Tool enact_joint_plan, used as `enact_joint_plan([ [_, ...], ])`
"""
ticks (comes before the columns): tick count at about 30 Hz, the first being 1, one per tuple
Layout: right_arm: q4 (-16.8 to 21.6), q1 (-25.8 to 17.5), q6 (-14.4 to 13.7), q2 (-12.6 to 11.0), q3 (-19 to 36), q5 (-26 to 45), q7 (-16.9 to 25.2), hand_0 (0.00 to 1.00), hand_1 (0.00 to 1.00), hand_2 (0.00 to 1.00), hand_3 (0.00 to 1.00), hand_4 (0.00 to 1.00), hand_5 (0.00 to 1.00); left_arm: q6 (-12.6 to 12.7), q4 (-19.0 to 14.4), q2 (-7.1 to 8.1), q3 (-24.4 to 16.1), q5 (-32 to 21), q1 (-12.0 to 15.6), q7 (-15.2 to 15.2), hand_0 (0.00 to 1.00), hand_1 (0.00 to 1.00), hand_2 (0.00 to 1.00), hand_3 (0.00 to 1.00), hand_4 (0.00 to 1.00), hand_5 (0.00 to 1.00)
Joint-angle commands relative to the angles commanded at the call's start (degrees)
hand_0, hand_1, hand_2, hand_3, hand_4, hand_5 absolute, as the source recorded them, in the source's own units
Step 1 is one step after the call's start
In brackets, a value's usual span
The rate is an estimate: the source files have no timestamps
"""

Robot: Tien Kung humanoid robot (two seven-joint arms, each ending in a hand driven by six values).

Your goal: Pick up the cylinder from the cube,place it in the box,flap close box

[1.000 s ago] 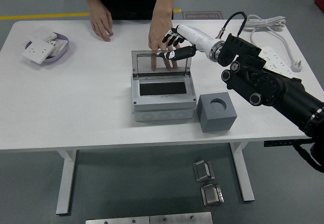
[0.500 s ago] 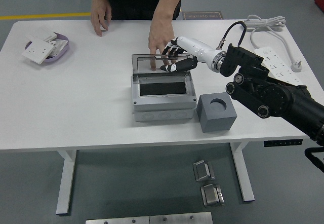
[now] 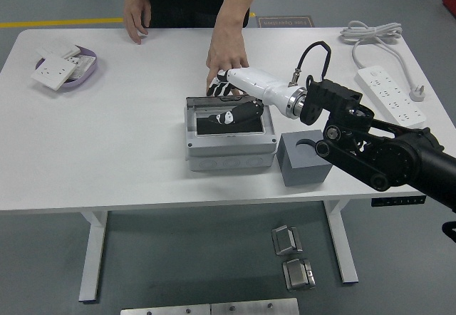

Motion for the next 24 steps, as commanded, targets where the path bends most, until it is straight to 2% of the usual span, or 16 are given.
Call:
enact_joint_plan([
  [24, 7.8, -6.5, -0.8, -3.1, 2.5, 0.1, -0.7, 0.654, 0.610, 0.636, 0.673, 0.788, 0.423, 0.0, 0.0, -0.57, 0.1, -0.2, 0.5, 0.0, 0.615, 0.644, 0.636, 0.658, 0.697, 0.202],
])
